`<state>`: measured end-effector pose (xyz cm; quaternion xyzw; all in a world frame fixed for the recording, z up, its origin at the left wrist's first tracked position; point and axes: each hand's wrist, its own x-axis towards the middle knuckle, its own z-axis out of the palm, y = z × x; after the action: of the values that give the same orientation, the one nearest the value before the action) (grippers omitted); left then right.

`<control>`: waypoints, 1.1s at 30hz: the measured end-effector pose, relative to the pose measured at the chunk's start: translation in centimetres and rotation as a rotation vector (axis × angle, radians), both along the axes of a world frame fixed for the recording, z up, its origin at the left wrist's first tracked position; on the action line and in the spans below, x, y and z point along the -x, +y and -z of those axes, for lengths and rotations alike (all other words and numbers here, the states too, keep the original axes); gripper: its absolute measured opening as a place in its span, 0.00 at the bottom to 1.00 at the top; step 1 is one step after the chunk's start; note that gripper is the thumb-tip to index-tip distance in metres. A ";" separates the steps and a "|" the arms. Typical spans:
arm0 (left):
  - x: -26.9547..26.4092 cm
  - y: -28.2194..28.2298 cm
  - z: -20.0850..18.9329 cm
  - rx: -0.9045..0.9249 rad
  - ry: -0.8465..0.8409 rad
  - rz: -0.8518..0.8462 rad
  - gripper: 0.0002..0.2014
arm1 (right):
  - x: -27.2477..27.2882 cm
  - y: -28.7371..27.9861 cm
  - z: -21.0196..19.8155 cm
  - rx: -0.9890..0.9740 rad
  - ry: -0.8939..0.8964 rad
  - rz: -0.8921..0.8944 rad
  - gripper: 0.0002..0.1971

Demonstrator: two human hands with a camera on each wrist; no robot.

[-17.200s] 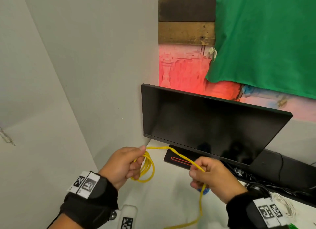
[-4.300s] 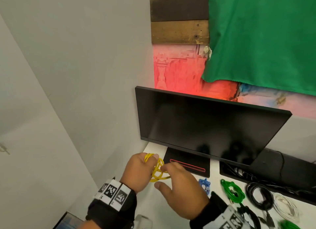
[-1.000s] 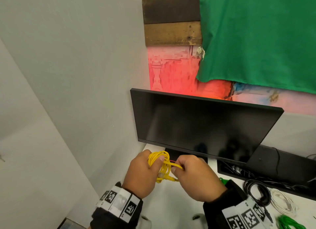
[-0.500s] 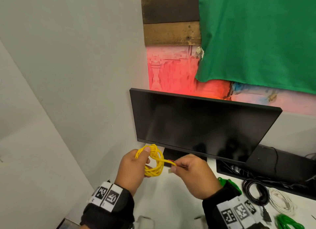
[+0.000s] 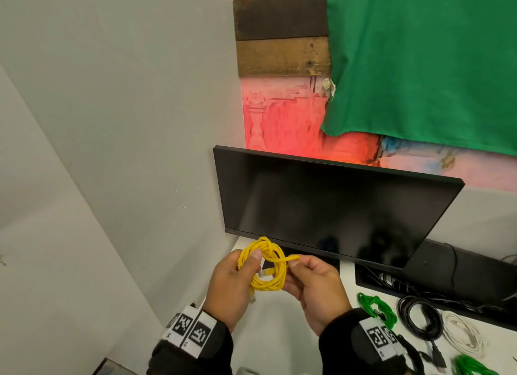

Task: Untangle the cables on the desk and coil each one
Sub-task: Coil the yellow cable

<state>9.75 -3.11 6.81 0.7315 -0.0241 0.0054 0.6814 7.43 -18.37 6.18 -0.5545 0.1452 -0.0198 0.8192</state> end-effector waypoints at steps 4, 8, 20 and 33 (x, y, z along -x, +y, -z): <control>0.1 -0.3 0.5 0.065 0.085 0.111 0.15 | 0.0 -0.5 -0.1 -0.166 -0.013 -0.043 0.11; 0.3 -0.3 1.0 0.173 0.180 0.153 0.14 | 0.0 -1.4 0.2 -0.136 0.090 -0.189 0.13; 0.4 -0.4 0.7 0.097 0.073 -0.029 0.11 | 2.3 -0.2 -1.7 1.145 -0.333 -0.225 0.15; 0.5 0.5 1.0 0.283 0.136 0.193 0.12 | 2.1 -0.5 -1.4 1.057 -0.315 -0.272 0.08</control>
<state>9.20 -2.58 5.83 0.6215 -0.0470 -0.1059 0.7748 5.37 -18.89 7.54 -0.8931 -0.0812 -0.0667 0.4374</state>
